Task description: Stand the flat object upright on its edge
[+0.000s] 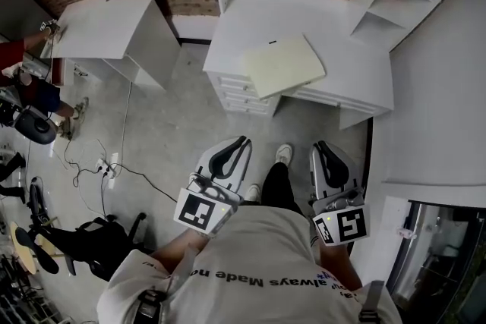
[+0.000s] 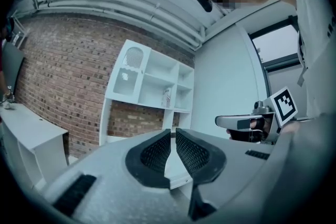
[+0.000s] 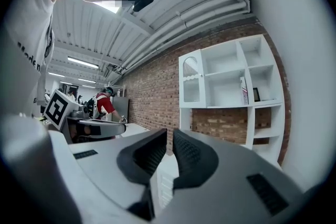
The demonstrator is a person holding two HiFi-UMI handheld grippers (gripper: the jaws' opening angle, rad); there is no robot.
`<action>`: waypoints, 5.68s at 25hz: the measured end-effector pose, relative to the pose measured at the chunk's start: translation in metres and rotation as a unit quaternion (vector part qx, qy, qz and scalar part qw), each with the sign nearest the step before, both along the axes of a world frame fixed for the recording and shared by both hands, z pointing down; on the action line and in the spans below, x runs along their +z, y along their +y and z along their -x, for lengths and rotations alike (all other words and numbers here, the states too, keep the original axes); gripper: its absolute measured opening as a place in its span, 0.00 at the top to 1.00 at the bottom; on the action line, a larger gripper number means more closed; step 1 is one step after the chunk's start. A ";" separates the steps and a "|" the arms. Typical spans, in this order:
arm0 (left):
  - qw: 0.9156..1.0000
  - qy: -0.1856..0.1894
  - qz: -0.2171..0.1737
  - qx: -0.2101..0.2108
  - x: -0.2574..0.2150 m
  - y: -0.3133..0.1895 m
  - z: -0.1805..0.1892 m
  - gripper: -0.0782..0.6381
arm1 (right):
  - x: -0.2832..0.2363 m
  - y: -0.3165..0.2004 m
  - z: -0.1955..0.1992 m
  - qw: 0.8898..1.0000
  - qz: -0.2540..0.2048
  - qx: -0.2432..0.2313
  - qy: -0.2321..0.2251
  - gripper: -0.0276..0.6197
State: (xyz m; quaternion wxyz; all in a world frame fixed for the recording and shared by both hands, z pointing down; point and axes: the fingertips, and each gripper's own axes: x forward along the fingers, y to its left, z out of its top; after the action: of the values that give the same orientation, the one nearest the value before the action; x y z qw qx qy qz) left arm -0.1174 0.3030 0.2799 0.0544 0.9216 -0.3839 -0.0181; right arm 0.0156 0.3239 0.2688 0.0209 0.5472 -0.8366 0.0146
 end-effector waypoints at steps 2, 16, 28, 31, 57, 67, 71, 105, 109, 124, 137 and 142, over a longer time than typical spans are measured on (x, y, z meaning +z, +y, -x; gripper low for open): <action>1.000 0.000 0.000 0.002 0.000 -0.009 -0.004 0.85 | 0.000 -0.011 -0.002 1.000 0.000 -0.002 -0.001 0.90; 1.000 -0.012 0.011 -0.020 0.008 -0.123 -0.062 0.85 | 0.004 -0.127 -0.065 1.000 0.000 -0.025 0.009 0.90; 0.999 -0.013 0.010 -0.044 0.003 -0.232 -0.133 0.85 | 0.002 -0.238 -0.143 0.999 -0.005 -0.039 0.011 0.90; 0.999 -0.014 0.000 -0.048 0.001 -0.254 -0.147 0.85 | 0.001 -0.261 -0.157 0.999 -0.008 -0.044 0.010 0.90; 0.999 -0.011 0.028 -0.033 0.008 -0.331 -0.114 0.85 | -0.001 -0.337 -0.111 0.998 -0.007 -0.049 0.026 0.90; 0.991 0.022 0.130 -0.036 0.066 -0.339 -0.087 0.70 | 0.030 -0.343 -0.091 0.995 0.010 -0.071 0.072 0.82; 0.978 0.043 0.199 -0.034 0.116 -0.334 -0.078 0.66 | 0.066 -0.343 -0.084 0.992 0.039 -0.088 0.077 0.78; 0.834 0.183 0.520 -0.028 0.427 -0.267 -0.044 0.42 | 0.377 -0.291 -0.044 0.888 0.138 -0.246 0.364 0.49; 0.827 0.206 0.524 0.001 0.434 -0.264 -0.054 0.41 | 0.397 -0.295 -0.046 0.878 0.120 -0.241 0.397 0.49; 0.839 0.199 0.506 0.001 0.412 -0.276 -0.050 0.48 | 0.414 -0.304 -0.044 0.863 0.107 -0.230 0.436 0.50; 0.870 0.174 0.459 -0.051 0.350 -0.315 -0.037 0.48 | 0.380 -0.328 -0.030 0.890 0.094 -0.224 0.386 0.56; 0.878 0.158 0.446 -0.069 0.323 -0.337 -0.028 0.48 | 0.364 -0.348 -0.018 0.900 0.089 -0.224 0.363 0.56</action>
State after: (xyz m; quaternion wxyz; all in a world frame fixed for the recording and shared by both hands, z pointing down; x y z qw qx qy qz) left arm -0.0894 -0.0342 0.6031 0.5181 0.7556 -0.4007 0.0061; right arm 0.0333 -0.0240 0.6328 0.3744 0.3088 -0.8667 -0.1155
